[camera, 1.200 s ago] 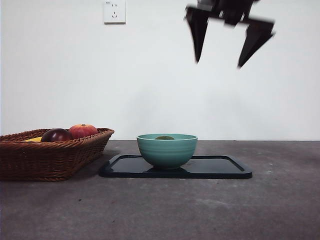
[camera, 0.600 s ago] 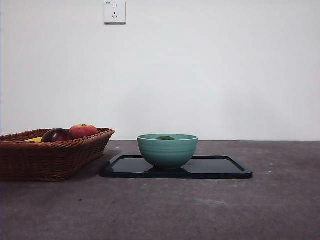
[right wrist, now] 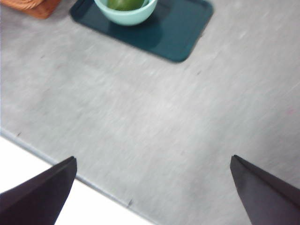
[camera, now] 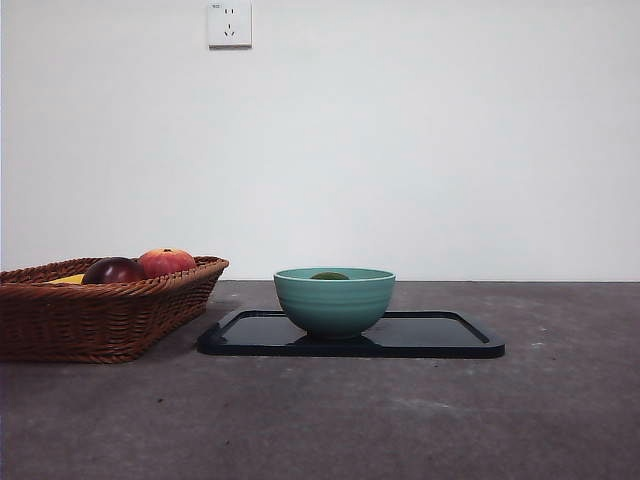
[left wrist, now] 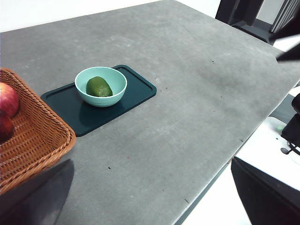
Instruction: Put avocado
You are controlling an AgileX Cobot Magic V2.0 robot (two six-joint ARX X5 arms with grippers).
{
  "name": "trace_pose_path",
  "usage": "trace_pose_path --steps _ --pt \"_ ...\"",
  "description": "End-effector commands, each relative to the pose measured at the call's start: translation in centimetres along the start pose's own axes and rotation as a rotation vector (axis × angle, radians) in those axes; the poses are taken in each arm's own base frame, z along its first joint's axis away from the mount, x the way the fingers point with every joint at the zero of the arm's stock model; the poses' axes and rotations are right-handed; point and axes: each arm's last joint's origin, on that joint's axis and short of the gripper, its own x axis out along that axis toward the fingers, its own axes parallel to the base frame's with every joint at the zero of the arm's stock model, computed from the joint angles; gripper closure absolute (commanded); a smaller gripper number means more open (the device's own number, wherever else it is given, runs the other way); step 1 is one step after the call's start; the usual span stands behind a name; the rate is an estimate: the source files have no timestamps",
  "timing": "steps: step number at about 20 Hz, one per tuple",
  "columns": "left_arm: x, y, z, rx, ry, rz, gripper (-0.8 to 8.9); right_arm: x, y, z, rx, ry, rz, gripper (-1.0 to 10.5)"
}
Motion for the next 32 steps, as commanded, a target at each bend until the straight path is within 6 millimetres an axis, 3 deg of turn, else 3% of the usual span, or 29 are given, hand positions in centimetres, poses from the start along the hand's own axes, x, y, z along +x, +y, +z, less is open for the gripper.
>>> trace_pose_path --steps 1,5,6,8,9,23,26,29,32 --pt "-0.2 0.0 0.2 0.003 -0.016 -0.006 2.24 -0.3 -0.3 -0.7 0.032 -0.035 0.025 4.2" --pt "-0.2 0.0 0.2 0.002 -0.015 -0.006 2.34 -0.5 -0.5 -1.0 0.037 -0.058 0.034 4.3" --pt "-0.2 0.0 0.2 0.004 -0.015 -0.006 2.98 -0.5 -0.4 -0.9 0.039 -0.063 0.037 4.8" --pt "-0.2 0.0 0.2 0.004 -0.015 -0.006 7.07 -0.5 -0.4 -0.7 0.044 -0.084 0.046 8.4" --pt "-0.2 0.0 0.2 0.004 -0.017 -0.005 7.87 -0.5 -0.3 -0.6 0.046 -0.097 0.051 9.4" --pt "-0.2 0.0 0.2 -0.007 -0.02 0.022 7.87 -0.6 -0.2 -0.4 0.043 -0.117 0.06 9.3" --pt "0.1 0.4 0.2 -0.084 -0.042 0.207 7.87 -0.6 -0.2 -0.4 0.043 -0.116 0.06 9.3" --pt "0.9 1.4 -0.1 -0.056 -0.067 0.449 7.87 -0.6 -0.2 -0.4 0.043 -0.117 0.06 9.3" --pt "3.2 3.7 -1.3 -0.043 -0.146 0.636 7.87 -0.6 -0.2 -0.4 0.043 -0.117 0.059 9.3"
